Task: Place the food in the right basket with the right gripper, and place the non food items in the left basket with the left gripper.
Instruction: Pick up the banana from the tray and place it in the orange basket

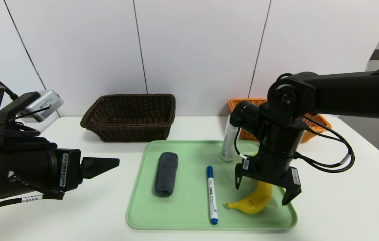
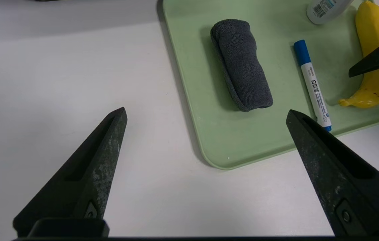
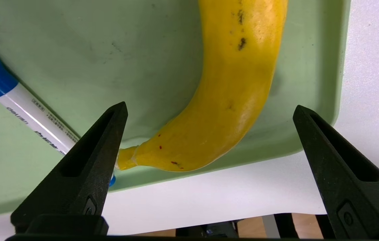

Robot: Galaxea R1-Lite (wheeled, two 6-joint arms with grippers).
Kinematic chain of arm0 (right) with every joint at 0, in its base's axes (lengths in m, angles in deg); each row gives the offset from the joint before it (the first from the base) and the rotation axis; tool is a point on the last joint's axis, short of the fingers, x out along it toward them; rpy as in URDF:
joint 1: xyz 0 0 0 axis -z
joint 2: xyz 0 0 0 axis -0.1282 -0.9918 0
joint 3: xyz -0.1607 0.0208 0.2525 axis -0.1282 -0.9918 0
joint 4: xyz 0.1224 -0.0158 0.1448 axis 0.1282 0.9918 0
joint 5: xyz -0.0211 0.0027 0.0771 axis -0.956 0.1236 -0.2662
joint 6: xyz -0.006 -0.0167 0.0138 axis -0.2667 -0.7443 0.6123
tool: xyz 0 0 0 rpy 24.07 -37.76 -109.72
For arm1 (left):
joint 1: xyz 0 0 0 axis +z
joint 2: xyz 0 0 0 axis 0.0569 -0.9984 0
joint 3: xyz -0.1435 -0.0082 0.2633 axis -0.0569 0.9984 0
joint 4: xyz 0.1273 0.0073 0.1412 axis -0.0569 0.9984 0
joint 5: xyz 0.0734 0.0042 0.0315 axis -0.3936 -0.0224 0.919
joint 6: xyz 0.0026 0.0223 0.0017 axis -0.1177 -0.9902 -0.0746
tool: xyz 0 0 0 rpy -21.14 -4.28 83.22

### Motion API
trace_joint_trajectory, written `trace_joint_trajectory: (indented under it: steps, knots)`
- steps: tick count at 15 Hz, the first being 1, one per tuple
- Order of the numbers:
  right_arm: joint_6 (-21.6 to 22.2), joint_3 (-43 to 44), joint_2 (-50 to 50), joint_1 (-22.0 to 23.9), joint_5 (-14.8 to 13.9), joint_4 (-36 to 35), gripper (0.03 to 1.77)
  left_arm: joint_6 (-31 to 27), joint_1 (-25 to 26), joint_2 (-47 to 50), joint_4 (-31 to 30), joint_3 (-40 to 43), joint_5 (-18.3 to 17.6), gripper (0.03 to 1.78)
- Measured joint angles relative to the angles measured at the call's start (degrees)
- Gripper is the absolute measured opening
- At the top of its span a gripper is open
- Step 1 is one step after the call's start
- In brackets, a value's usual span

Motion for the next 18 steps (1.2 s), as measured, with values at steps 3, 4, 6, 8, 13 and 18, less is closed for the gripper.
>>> trace_joint_trajectory:
  steps: [3, 4, 6, 8, 13, 18]
  knots:
    - [0.0, -0.11, -0.12, 0.6, 0.91, -0.07, 1.7, -0.02, 0.0, 0.61, 0.1, 0.15, -0.06, 1.69]
    - [-0.02, -0.11, -0.2, 1.05, 1.38, -0.05, 1.7, -0.02, 0.0, 0.82, 0.11, 0.15, -0.04, 1.69]
    - [-0.02, -0.11, -0.3, 1.67, 1.71, -0.13, 1.7, -0.02, -0.02, 1.1, 0.79, 0.21, -0.06, 1.69]
    - [0.0, -0.11, -0.56, 1.95, 1.73, -0.16, 1.7, -0.09, -0.04, 1.24, 0.84, 0.37, -0.09, 1.69]
    - [-0.02, -0.04, -1.55, 2.19, 1.73, -0.41, 1.7, -0.11, -0.09, 1.38, 0.77, 0.8, -0.43, 1.69]
    - [-0.13, -0.02, -2.29, 2.23, 1.68, -0.41, 1.58, -0.11, -0.11, 1.35, 0.74, 1.22, -0.84, 1.69]
